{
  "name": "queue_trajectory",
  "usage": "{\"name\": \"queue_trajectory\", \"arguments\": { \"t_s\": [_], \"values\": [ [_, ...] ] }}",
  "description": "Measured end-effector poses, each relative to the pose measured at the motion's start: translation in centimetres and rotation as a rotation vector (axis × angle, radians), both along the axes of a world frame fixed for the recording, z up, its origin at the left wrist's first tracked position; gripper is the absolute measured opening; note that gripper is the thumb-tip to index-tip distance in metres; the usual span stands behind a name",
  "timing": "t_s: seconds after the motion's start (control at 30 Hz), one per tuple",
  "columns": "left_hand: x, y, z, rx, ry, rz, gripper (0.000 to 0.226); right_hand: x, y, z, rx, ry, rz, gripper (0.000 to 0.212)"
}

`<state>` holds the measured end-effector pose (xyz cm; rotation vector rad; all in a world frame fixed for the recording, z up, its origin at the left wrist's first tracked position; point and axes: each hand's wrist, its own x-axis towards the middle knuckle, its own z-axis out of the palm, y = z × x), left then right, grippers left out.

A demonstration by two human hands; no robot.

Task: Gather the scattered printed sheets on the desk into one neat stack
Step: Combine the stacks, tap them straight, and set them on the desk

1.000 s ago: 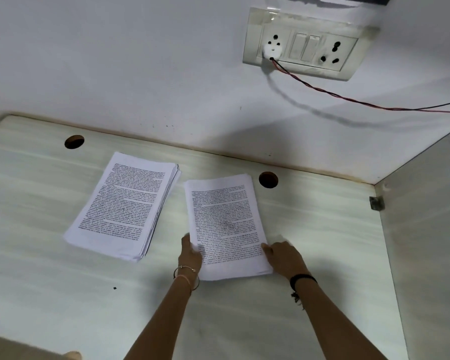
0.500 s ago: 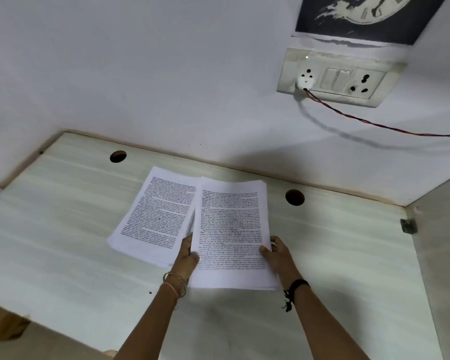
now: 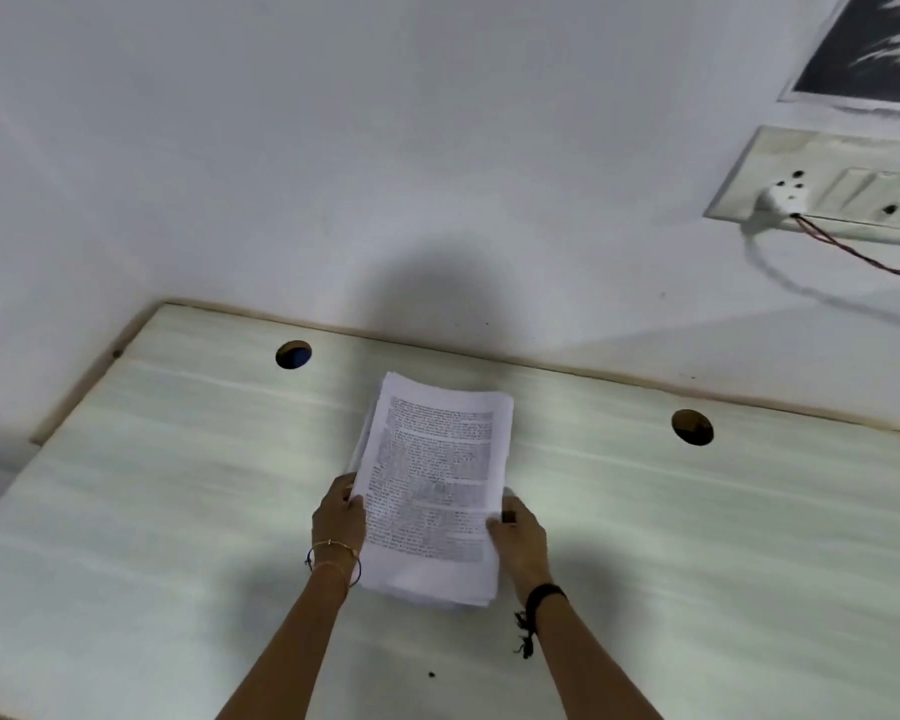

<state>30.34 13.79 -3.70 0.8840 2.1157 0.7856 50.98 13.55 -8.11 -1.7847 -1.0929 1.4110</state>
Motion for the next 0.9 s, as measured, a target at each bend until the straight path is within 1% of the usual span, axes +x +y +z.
{"name": "queue_trajectory", "arguments": {
  "t_s": [0.03, 0.1, 0.17, 0.2, 0.3, 0.33, 0.4, 0.5, 0.57, 0.63, 0.67, 0.73, 0.77, 0.83, 0.87, 0.9],
  "values": [
    [-1.0, 0.3, -0.5, -0.018, 0.016, -0.021, 0.037, -1.0, -0.1, -0.1, 0.033, -0.087, 0.017, 0.029],
    [-2.4, 0.6, -1.4, -0.070, 0.027, -0.070, 0.038, -2.4, -0.4, -0.5, 0.070, -0.251, 0.029, 0.039],
    [-3.1, 0.9, -2.1, -0.115, 0.040, -0.128, 0.039, -3.0, -0.5, -1.0, 0.090, -0.346, 0.043, 0.048],
    [-3.2, 1.1, -2.3, -0.141, 0.061, -0.146, 0.041, -3.1, -0.5, -1.1, 0.089, -0.386, 0.064, 0.049],
    [-3.6, 1.8, -2.8, -0.224, 0.156, -0.217, 0.051, -3.1, -0.5, -1.6, 0.116, -0.451, 0.099, 0.035],
    [-3.7, 2.0, -2.9, -0.237, 0.141, -0.234, 0.054, -3.1, -0.4, -1.6, 0.126, -0.469, 0.104, 0.029],
    [-4.1, 2.9, -3.3, -0.246, 0.006, -0.249, 0.066, -3.2, 0.0, -1.7, 0.137, -0.473, 0.113, 0.023],
    [-5.1, 4.4, -3.9, -0.287, -0.157, -0.225, 0.081, -3.5, 0.8, -2.0, 0.109, -0.458, 0.108, 0.021],
    [-5.7, 5.2, -3.9, -0.293, -0.254, -0.227, 0.082, -3.4, 1.3, -2.1, 0.077, -0.447, 0.091, 0.026],
    [-6.1, 5.7, -3.7, -0.267, -0.343, -0.295, 0.077, -3.1, 1.6, -2.0, 0.068, -0.425, 0.101, 0.037],
    [-6.2, 5.9, -4.1, -0.234, -0.363, -0.300, 0.081, -3.0, 1.7, -1.9, 0.065, -0.418, 0.112, 0.042],
    [-6.3, 6.5, -5.0, -0.203, -0.430, -0.283, 0.098, -2.8, 1.8, -1.9, 0.083, -0.416, 0.135, 0.048],
    [-6.1, 6.5, -5.2, -0.202, -0.500, -0.291, 0.098, -2.6, 1.8, -2.1, 0.092, -0.416, 0.137, 0.049],
    [-5.3, 6.6, -4.2, -0.203, -0.597, -0.363, 0.080, -2.3, 1.8, -2.6, 0.091, -0.432, 0.145, 0.052],
    [-5.0, 6.6, -4.0, -0.190, -0.610, -0.383, 0.071, -2.0, 1.8, -2.7, 0.089, -0.434, 0.150, 0.050],
    [-4.7, 6.6, -3.7, -0.151, -0.612, -0.397, 0.069, -1.6, 1.9, -2.6, 0.115, -0.426, 0.155, 0.044]
  ]
}}
